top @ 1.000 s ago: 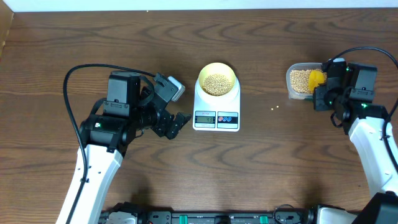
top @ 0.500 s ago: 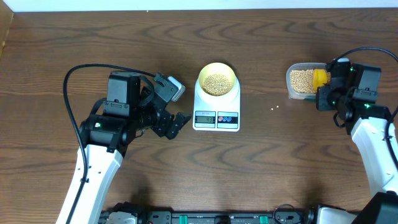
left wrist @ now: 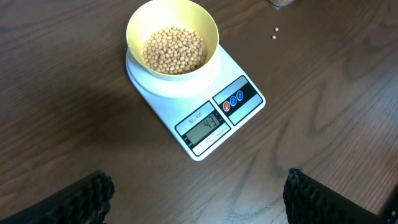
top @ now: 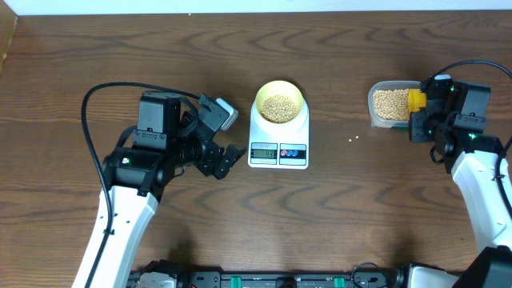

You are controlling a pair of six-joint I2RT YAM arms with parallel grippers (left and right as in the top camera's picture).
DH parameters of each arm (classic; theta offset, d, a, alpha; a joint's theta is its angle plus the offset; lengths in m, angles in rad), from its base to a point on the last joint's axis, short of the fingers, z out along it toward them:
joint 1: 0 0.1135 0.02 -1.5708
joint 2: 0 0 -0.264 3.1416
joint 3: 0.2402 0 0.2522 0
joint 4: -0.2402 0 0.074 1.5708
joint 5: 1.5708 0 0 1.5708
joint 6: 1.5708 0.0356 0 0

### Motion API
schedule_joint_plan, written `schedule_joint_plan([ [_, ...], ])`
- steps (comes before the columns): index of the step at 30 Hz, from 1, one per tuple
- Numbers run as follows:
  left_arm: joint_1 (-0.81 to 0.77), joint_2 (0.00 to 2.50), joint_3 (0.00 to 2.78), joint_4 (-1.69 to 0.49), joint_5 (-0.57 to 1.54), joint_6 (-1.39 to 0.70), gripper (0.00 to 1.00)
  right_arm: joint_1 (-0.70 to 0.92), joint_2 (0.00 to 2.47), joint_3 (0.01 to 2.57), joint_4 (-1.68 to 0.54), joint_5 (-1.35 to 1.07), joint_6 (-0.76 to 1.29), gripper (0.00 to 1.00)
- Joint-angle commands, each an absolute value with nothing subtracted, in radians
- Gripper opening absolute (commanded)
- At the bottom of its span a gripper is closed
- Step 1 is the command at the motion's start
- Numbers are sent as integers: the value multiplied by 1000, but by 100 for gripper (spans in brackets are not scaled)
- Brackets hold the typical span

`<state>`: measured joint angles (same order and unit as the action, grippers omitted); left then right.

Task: Scoop item into bowl and weigh 50g on scale
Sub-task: 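Drag the yellow scoop through the soybeans in the tub with the right gripper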

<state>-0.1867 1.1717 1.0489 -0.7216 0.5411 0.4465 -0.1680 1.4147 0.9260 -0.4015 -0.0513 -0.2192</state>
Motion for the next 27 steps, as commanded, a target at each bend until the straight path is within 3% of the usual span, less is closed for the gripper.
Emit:
schedule_joint_plan([
  [1,-189,1176,1044,-720,550,459,89,-176,1436,927,-400,-35,-245,1],
  [27,-189,1176,1044,-720,550,459,89,-176,1537,927,-327,-236,-240,1],
])
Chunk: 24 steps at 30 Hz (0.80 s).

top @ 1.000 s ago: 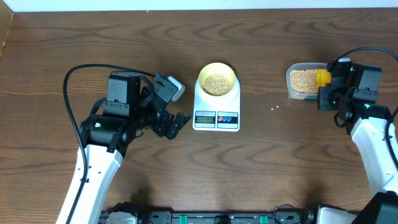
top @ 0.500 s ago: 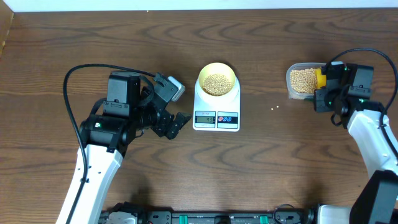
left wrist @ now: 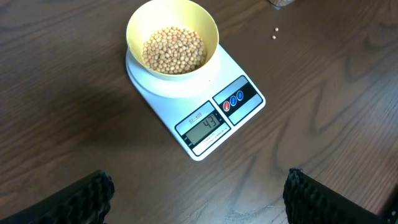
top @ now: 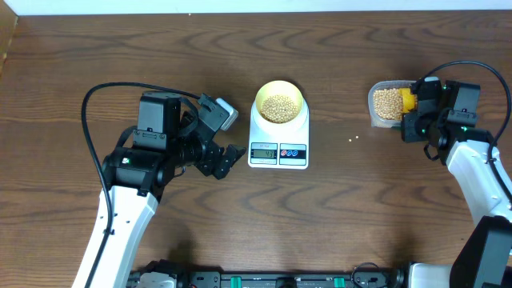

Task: Scoop item into bowl and weigh 50g on scale
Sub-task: 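Drag the yellow scoop through the soybeans in the tub with the right gripper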

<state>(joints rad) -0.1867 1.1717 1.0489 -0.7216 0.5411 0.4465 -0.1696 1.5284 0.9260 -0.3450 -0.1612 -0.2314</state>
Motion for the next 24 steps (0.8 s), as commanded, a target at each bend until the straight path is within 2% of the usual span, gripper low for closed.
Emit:
schedule_joint_plan([
  [1,-189,1176,1044,-720,550,459,89,-176,1537,927,-326,-249,-240,1],
  [16,-189,1176,1044,-720,550,459,89,-208,1538,927,-329,-414,-238,1],
  [24,-189,1176,1044,-720,550,459,89,-241,1538,927,-334,-437,-169,1],
])
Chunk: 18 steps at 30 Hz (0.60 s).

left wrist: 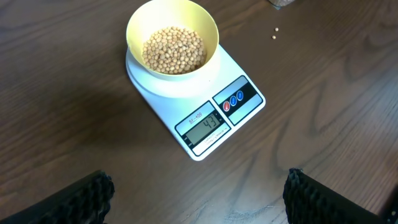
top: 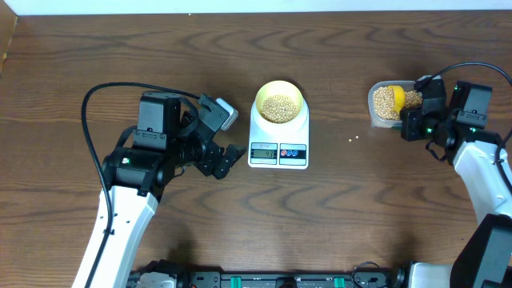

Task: Scoop item into bowl and weigh 50g on scale
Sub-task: 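Drag the yellow scoop through the soybeans in the tub with the right gripper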

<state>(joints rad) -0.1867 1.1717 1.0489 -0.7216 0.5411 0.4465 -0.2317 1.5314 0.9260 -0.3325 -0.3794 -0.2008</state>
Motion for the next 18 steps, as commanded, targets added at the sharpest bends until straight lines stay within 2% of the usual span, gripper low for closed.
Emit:
schedule_joint_plan([
  [1,-189,1176,1044,-720,550,459,89,-242,1538,927,-333,-448,-169,1],
  [18,-189,1176,1044,-720,550,459,89,-303,1538,927,-369,-509,-124,1],
])
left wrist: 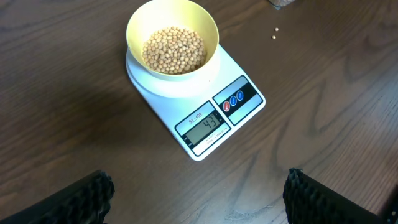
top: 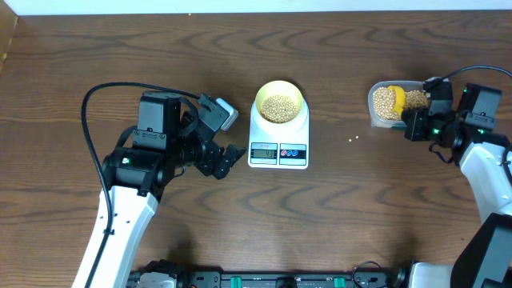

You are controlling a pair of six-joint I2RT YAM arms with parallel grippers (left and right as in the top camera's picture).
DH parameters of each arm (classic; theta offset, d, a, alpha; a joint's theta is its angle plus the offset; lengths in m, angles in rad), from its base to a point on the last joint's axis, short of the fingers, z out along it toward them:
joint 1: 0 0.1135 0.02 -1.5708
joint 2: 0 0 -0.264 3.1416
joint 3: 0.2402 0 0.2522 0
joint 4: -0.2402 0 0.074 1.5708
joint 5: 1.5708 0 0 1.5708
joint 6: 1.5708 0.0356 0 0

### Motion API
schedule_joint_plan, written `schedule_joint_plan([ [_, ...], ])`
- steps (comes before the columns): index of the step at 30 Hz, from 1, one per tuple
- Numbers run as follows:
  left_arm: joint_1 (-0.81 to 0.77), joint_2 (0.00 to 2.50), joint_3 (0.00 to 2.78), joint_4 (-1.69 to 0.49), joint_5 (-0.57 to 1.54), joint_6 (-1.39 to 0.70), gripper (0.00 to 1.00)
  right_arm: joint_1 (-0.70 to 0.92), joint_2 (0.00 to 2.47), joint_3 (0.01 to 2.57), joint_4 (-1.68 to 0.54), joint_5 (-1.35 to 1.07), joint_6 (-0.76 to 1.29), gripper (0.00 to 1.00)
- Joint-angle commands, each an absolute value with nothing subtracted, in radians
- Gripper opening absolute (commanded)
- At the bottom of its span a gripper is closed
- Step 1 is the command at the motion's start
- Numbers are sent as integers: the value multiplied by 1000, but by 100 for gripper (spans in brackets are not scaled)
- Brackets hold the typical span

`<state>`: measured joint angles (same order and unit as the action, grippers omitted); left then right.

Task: Scoop item into bowl and weigh 50g on scale
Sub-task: 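Drag the yellow scoop through the soybeans in the tub with the right gripper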

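Observation:
A yellow bowl (top: 278,104) of soybeans stands on the white scale (top: 278,144); in the left wrist view the bowl (left wrist: 172,43) is filled with beans and the scale's display (left wrist: 206,126) reads 43. At the right, a clear tub of beans (top: 390,102) holds a yellow scoop (top: 395,96), with my right gripper (top: 418,122) at the tub's right edge, shut on the scoop's handle. My left gripper (top: 228,156) rests open left of the scale, its fingertips (left wrist: 87,193) wide apart over bare wood.
A stray bean (top: 350,139) lies on the table between scale and tub, seen also in the left wrist view as a bean (left wrist: 274,35). The dark wooden table (top: 344,216) stretches all around. A black cable (top: 104,96) loops over the left arm.
The right gripper shifted slightly right and the yellow scoop sits a little deeper among the beans at the tub's left part. The left arm, bowl and scale reading are unchanged.
The scoop began at the tub's right rim in the right gripper. Then it lay over the beans inside, then further left in the tub, where it still is. The scale showed 43 throughout and the left arm never moved.

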<state>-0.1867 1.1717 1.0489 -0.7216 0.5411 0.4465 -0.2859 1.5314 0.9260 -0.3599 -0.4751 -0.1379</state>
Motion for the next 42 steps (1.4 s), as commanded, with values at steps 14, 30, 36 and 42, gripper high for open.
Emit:
schedule_joint_plan([
  [14,-189,1176,1044,-720,550,459,89,-377,1538,927,-405,-561,-124,1],
  [30,-189,1176,1044,-720,550,459,89,-466,1537,927,-392,-677,-123,1],
  [36,-189,1176,1044,-720,550,459,89,-493,1537,927,-353,-745,-120,1],
  [42,-189,1176,1044,-720,550,459,89,-508,1537,927,-327,-744,-44,1],
])
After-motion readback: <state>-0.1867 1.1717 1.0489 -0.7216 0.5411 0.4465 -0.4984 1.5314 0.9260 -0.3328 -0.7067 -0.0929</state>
